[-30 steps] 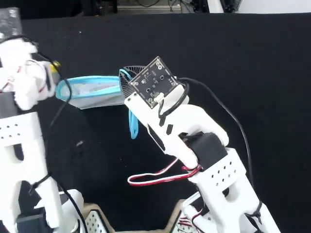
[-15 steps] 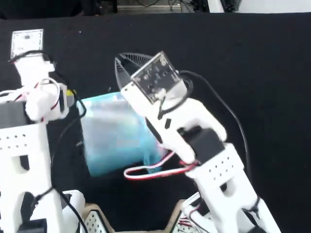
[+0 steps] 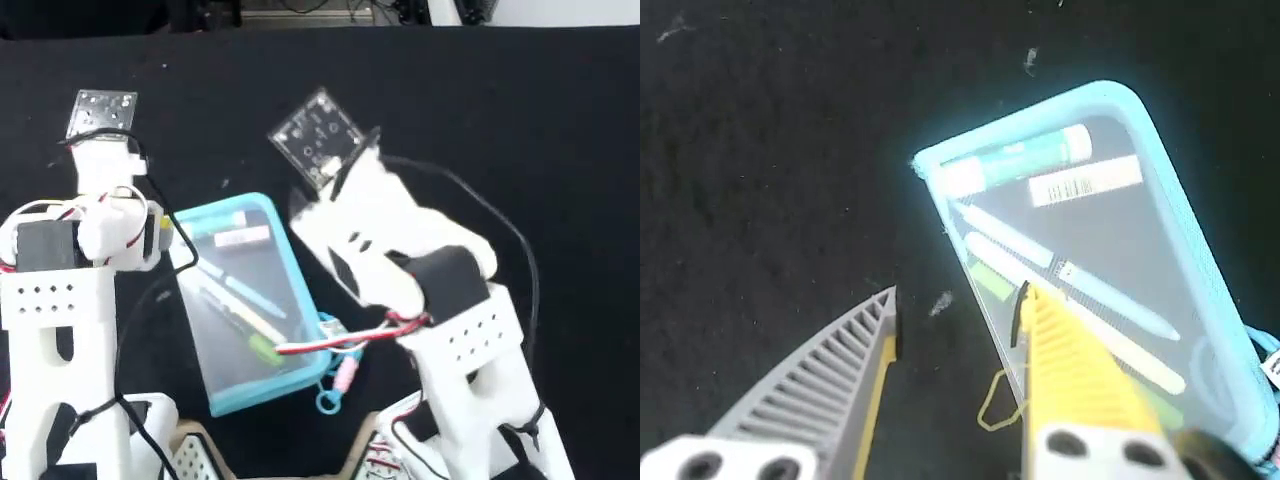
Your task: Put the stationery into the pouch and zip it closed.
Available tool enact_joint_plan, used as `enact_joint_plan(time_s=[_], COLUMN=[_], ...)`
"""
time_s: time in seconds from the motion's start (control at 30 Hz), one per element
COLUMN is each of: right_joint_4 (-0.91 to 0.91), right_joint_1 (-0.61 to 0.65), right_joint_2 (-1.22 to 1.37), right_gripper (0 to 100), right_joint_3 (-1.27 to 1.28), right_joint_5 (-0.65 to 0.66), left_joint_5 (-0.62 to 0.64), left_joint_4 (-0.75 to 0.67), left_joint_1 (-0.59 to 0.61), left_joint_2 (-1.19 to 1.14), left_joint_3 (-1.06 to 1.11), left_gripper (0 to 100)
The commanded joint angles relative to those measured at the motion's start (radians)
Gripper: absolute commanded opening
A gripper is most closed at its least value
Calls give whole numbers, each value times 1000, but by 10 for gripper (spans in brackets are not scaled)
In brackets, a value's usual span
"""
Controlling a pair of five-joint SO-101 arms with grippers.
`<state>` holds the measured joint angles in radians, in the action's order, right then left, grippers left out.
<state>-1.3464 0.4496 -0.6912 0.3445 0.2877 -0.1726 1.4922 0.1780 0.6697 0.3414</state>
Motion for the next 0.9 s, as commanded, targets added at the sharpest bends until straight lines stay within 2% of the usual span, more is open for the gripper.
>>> enact_joint_plan(time_s=[0.0, 0.3, 0.47, 0.63, 0.77, 0.87], right_joint_4=[-58, 192, 224, 250, 327, 307], right_joint_1=[-37, -40, -43, -43, -43, -46], right_joint_2=[-21, 7, 12, 12, 12, 5], right_gripper=[134, 137, 138, 139, 139, 139], right_joint_3=[183, 628, 696, 783, 849, 835], right_joint_5=[55, 98, 101, 175, 173, 173], left_joint_5=[-17, -17, -14, -12, -11, -11], left_joint_4=[-78, -126, -126, -124, -120, -118], left_joint_1=[-10, -4, -2, -2, -8, -7], left_joint_2=[14, 14, 15, 23, 21, 17], left_joint_3=[33, 145, 171, 171, 171, 171], left_gripper=[202, 202, 202, 202, 202, 202])
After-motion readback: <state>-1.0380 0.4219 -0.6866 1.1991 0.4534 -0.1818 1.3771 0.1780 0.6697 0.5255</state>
